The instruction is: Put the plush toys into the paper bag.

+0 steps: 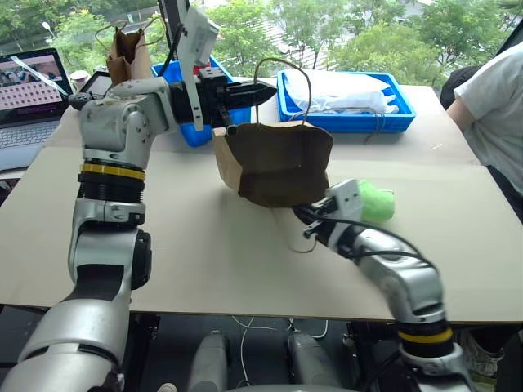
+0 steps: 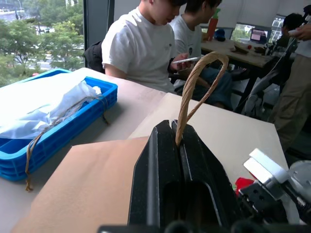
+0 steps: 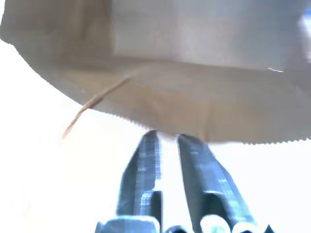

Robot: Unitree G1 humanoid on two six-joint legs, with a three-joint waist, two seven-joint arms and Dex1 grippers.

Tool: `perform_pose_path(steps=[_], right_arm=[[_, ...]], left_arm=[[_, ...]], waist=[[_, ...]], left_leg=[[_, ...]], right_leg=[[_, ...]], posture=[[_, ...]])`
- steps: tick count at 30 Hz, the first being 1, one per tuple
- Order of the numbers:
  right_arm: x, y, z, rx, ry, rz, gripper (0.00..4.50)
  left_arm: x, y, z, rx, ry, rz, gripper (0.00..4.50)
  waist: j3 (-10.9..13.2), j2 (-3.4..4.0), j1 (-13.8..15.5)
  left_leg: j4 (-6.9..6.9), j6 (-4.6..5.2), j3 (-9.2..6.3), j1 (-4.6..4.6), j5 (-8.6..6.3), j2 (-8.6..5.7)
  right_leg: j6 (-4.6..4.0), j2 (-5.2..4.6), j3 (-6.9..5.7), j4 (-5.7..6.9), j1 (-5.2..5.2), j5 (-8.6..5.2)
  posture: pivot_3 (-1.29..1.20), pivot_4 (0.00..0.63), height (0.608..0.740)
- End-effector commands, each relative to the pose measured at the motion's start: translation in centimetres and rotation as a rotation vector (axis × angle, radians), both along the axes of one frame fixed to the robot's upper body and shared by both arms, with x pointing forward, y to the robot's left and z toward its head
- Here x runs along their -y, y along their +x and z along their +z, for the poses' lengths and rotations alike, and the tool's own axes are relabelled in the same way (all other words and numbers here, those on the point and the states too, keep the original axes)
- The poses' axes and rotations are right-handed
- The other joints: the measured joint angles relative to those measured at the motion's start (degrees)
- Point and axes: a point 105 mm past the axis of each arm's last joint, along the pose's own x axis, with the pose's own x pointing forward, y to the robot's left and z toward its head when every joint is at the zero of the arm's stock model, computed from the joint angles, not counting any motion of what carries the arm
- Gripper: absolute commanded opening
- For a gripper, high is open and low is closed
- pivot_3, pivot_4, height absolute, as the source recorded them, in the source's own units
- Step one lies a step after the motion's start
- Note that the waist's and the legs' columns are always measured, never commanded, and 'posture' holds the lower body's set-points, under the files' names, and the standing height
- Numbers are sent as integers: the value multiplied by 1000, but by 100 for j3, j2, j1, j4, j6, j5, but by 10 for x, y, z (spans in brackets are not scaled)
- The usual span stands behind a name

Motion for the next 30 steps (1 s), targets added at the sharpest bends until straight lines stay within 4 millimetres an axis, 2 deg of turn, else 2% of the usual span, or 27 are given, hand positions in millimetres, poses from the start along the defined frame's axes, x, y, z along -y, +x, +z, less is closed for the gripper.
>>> perform_pose_path(steps=[1, 4, 7, 8, 11, 13, 17, 18, 21, 23, 27, 30], right_arm=[[26, -18, 31, 0, -119, 67, 2421], [52, -7, 44, -2, -137, -9, 3451], [85, 19, 42, 3, -195, -164, 4465], [96, 28, 39, 0, -200, -218, 4465], [110, 45, 23, -21, -190, -295, 4465], [114, 54, 21, -29, -72, -332, 4465], [114, 52, 51, 26, 132, -301, 4465], [115, 49, 54, 29, 132, -294, 4465], [128, 43, 38, -7, -21, -329, 4465], [129, 43, 35, -10, -22, -342, 4465], [123, 41, 36, 6, 11, -347, 4465], [119, 41, 25, -11, -15, -346, 4465]], left_arm=[[1, -8, 12, 39, -27, -23, 0], [2, -8, 10, 39, -24, -18, 0], [2, -9, 8, 38, -23, -18, 0], [2, -9, 8, 38, -22, -20, 0], [2, -12, 6, 37, -10, -31, 0], [2, -16, 4, 38, 9, -41, 0], [-3, -23, 4, 51, 35, -50, 0], [-3, -25, 4, 54, 43, -57, 0], [-3, -29, 7, 69, 71, -82, 0], [-6, -26, 13, 91, 83, -79, 0], [-27, 1, 27, 165, 147, 14, 0], [-30, 12, 38, 233, 195, 12, 0]], waist=[[1, 2, 2], [2, 1, -8], [2, 2, -24], [2, 2, -25], [2, 2, -19], [2, 2, -30], [31, 44, -17], [39, 58, -13], [41, 60, 32], [40, 59, 57], [41, 59, 39], [42, 60, -5]], left_leg=[[-1, 0, 0, 1, 0, 1], [-2, 0, -4, 2, 0, 3], [-1, 0, -1, 4, 0, 2], [-1, 0, -2, 5, 0, 3], [-2, -1, -1, 4, 1, 2], [-5, 0, -1, 2, 1, 2], [-6, -3, -1, -3, 2, 1], [-4, -4, -1, -5, 3, -1], [-5, -5, -6, -5, 3, -7], [-6, -5, -7, -4, 3, -7], [-3, -9, -5, -4, 10, -8], [-9, -10, -5, -1, 14, -9]], right_leg=[[0, 0, -2, -2, 1, 0], [-2, 2, -11, -7, 6, -1], [-3, 1, -9, -6, 5, -1], [-3, 2, -9, -6, 5, 0], [-3, 1, -9, -7, 3, 0], [-3, 1, -9, -7, 0, -1], [-4, -1, -8, -3, -3, 0], [-4, -4, -9, -3, -4, 0], [-4, -9, -13, -3, 0, 0], [-3, -9, -16, -8, 3, 0], [-3, -8, -14, -6, 1, 0], [-3, -7, -13, -4, 0, 0]], posture=[[0, 150, 694], [0, 150, 694], [0, 150, 694], [0, 150, 694], [0, 150, 694], [0, 150, 694], [0, 150, 694], [0, 150, 694], [0, 150, 694], [0, 150, 694], [0, 150, 694], [0, 150, 694]])
